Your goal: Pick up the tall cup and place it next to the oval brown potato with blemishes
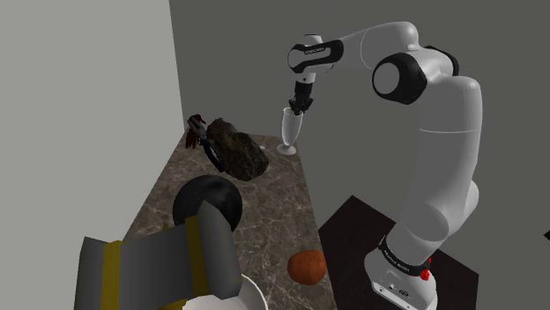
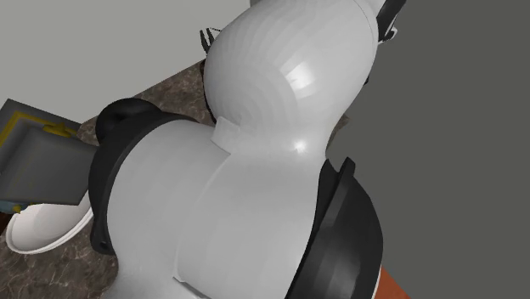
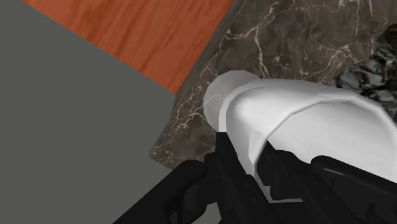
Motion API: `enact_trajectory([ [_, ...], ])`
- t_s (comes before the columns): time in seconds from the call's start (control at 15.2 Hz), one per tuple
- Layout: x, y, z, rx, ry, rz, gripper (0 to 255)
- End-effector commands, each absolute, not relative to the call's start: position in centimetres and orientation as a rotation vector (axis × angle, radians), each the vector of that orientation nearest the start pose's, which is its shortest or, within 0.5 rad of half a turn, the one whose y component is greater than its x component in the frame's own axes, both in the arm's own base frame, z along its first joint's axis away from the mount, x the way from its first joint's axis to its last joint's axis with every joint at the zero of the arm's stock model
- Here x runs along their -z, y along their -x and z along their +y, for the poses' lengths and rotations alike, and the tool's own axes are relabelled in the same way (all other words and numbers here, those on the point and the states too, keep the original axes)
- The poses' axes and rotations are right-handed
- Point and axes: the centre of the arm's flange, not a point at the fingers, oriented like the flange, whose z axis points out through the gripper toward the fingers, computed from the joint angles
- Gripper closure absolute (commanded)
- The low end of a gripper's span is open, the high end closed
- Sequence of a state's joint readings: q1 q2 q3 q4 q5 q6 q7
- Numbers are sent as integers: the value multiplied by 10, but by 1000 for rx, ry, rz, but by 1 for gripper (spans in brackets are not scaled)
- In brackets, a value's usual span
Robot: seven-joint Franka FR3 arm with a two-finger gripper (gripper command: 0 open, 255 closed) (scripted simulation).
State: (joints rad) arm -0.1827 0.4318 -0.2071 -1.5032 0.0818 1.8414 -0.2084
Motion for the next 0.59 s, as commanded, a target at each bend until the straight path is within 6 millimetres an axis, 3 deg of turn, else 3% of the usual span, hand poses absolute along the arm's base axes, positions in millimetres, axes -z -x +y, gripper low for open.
enact_trajectory([
  [0.0, -427, -632, -232, -129, 3108, 299, 255],
  [0.53, -469, -632, -232, -129, 3108, 299, 255],
])
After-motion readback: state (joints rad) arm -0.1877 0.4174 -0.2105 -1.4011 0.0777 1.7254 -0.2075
